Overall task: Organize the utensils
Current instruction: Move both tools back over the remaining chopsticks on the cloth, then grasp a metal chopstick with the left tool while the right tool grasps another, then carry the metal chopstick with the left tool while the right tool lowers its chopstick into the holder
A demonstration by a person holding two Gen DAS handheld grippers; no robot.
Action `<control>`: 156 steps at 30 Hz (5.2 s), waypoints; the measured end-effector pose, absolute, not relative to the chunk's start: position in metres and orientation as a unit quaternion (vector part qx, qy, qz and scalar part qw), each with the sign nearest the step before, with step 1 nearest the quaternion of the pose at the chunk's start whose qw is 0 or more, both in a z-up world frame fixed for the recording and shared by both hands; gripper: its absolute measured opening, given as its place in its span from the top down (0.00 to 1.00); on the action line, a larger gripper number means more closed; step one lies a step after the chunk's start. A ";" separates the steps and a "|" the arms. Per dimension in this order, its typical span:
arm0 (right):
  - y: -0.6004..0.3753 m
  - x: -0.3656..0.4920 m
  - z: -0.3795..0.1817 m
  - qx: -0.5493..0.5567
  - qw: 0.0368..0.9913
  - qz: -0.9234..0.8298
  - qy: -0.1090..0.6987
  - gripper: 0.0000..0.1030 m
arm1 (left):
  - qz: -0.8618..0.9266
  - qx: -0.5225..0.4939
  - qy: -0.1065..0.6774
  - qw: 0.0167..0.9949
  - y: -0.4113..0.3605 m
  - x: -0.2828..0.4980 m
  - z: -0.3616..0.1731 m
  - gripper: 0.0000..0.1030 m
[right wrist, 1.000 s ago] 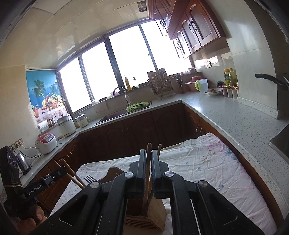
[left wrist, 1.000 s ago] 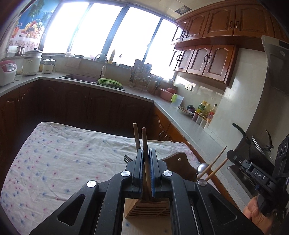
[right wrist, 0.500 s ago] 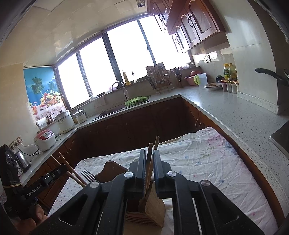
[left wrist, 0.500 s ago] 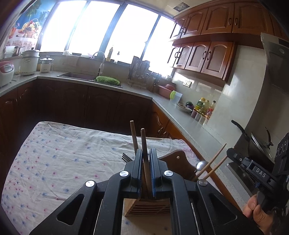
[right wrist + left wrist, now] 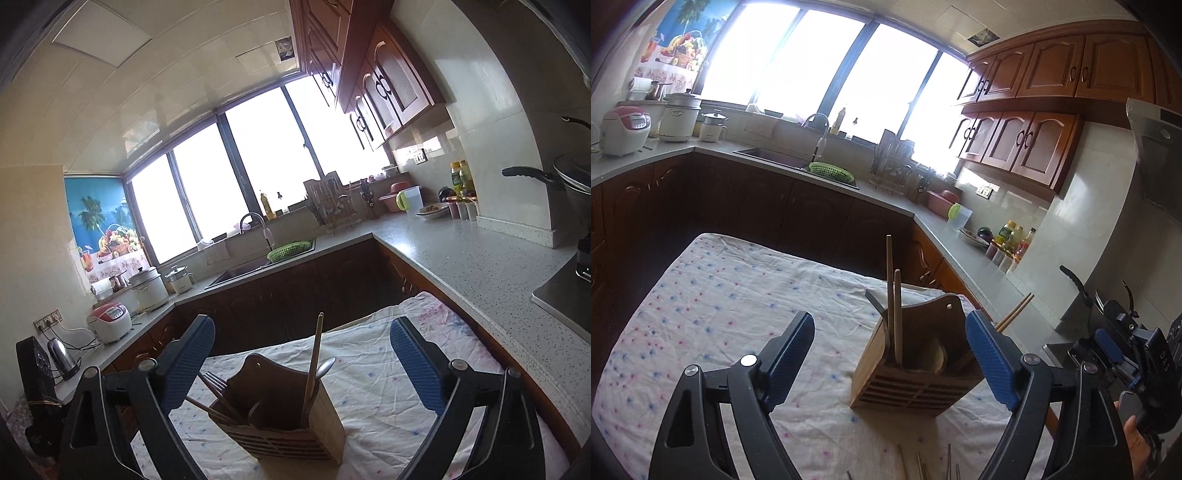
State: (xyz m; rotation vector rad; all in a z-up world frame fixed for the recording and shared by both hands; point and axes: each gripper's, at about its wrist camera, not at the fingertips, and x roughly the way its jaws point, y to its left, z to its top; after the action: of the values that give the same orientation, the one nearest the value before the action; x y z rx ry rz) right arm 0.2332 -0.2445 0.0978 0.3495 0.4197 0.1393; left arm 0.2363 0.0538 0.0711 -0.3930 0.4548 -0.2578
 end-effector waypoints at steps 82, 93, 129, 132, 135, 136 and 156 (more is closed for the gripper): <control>-0.165 0.218 -0.100 -0.012 0.854 0.043 0.518 0.94 | -0.116 -0.045 0.479 0.869 -0.036 0.250 -0.053 0.95; -0.187 0.198 -0.058 0.087 0.869 0.077 0.481 0.96 | -0.158 -0.108 0.445 0.875 0.003 0.225 -0.012 0.97; -0.207 0.160 0.089 0.125 0.932 0.124 0.317 0.96 | -0.198 -0.146 0.297 0.923 0.057 0.157 0.104 0.97; -0.208 0.164 0.094 0.124 0.935 0.122 0.310 0.96 | -0.200 -0.142 0.286 0.926 0.056 0.162 0.113 0.97; -0.211 0.172 0.101 0.125 0.938 0.117 0.300 0.96 | -0.202 -0.137 0.268 0.932 0.054 0.169 0.125 0.97; -0.213 0.176 0.105 0.126 0.940 0.116 0.295 0.96 | -0.202 -0.136 0.261 0.934 0.054 0.172 0.130 0.97; -0.223 0.294 0.128 0.135 0.963 0.062 0.225 0.96 | -0.158 -0.128 0.183 0.962 0.006 0.281 0.131 0.97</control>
State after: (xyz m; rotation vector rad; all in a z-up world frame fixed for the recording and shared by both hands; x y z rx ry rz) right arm 0.2935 -0.2230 0.1279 0.2741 0.4555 0.1263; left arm 0.2813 0.0055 0.1314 -0.2598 0.3709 -0.3191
